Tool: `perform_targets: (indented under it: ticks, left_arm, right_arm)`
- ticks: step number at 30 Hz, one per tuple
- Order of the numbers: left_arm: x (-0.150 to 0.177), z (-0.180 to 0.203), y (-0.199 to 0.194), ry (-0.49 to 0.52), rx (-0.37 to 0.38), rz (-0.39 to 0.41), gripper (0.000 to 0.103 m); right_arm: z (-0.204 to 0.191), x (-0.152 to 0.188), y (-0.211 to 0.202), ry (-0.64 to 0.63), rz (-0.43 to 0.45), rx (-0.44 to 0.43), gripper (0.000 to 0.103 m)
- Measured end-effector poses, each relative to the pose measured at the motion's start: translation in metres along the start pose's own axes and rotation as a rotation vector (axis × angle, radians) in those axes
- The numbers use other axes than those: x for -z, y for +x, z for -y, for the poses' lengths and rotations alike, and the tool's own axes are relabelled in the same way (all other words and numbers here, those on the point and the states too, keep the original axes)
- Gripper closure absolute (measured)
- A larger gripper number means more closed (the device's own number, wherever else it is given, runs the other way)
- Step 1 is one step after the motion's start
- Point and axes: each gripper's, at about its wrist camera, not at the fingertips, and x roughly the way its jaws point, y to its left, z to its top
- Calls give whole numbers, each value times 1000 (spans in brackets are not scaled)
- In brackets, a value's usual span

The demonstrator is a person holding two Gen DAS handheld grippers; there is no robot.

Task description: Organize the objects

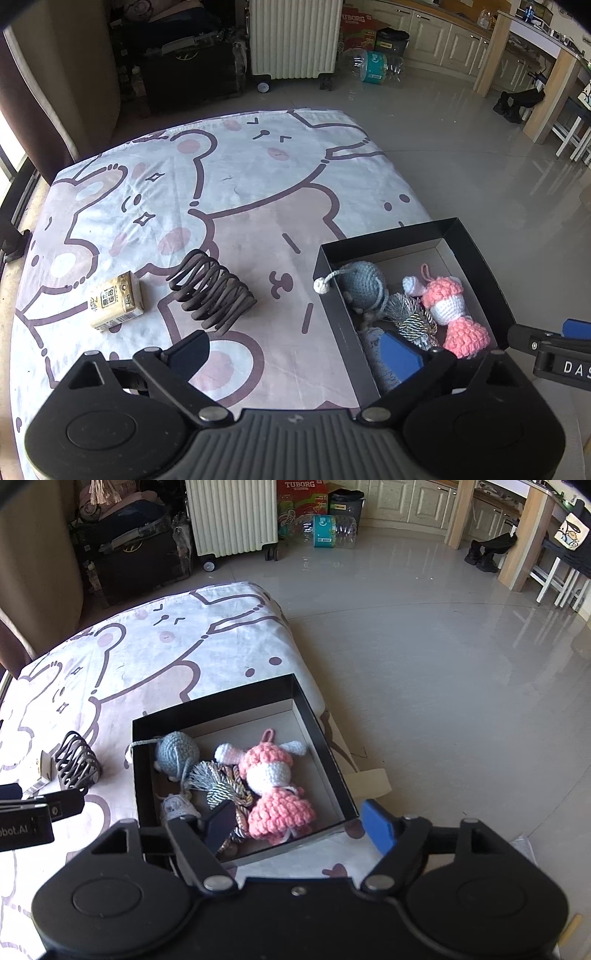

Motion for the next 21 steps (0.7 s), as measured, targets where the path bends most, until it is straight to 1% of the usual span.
perform_targets:
  ticks: [1,5,8,11,14,21]
  left_arm:
    - [0,0,1,3,-3,1,1]
    - [1,1,3,19,-22,-3,0]
    - [3,1,6,29,-32,-12,0]
    - [3,0,8,32,-38,-11,0]
    - [3,-1,9,27,-41,-11,0]
    - [4,-4,14,25,-56,-19,0]
  right_arm:
    - [0,1,0,-3,2,3,19]
    - [4,2,3,-6,10,29,4]
    - [6,2,5,3,14,41,0]
    - [8,2,7,2,18,54,0]
    - [10,2,8,9,20,31,0]
    - [8,3,8,2,20,28,0]
